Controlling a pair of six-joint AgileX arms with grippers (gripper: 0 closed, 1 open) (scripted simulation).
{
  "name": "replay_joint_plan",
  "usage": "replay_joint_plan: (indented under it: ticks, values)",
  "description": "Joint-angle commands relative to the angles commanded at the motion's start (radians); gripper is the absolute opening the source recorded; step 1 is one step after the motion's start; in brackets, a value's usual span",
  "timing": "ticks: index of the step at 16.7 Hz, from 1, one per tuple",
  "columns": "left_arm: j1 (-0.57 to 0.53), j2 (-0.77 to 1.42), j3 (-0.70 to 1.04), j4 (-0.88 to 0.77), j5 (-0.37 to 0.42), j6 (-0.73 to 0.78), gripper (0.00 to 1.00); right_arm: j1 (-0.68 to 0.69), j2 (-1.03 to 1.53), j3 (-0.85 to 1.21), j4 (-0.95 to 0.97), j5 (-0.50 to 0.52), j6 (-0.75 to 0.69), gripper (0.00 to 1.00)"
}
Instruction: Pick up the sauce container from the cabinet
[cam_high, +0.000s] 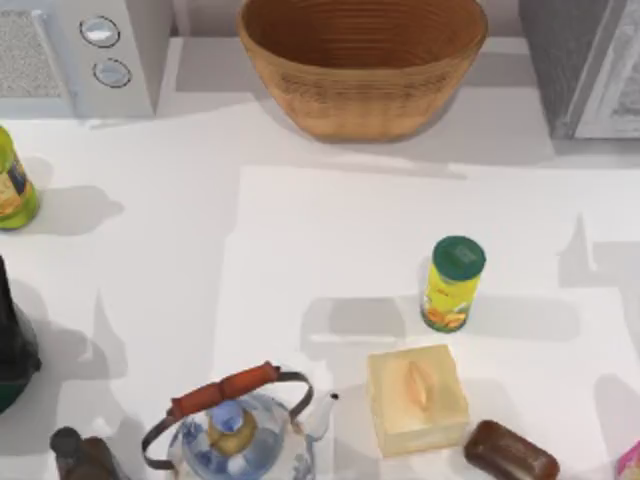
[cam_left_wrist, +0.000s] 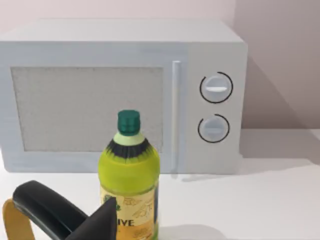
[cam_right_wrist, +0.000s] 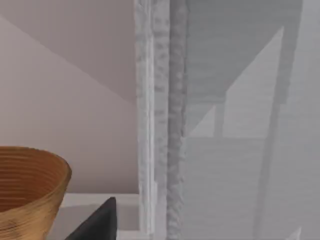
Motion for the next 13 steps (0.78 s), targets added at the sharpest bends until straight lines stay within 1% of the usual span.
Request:
replay_joint_plan:
  ticks: [5,8,11,13]
  values:
    - [0.0,0.0,0.0,0.0,0.0,0.0,1.0,0.05,0.347,0.499,-0.1,0.055,0.008,1.0]
    - [0.0,0.0,0.0,0.0,0.0,0.0,1.0,0.077,0.536,0.761,-0.158,0.083,0.009,1.0]
    - [0.0,0.0,0.0,0.0,0.0,0.0,1.0,0.097,0.688,0.955,-0.209,0.104,0.009,1.0]
    - [0.0,0.0,0.0,0.0,0.0,0.0,1.0,0.107,0.758,1.038,-0.234,0.113,0.009,1.0]
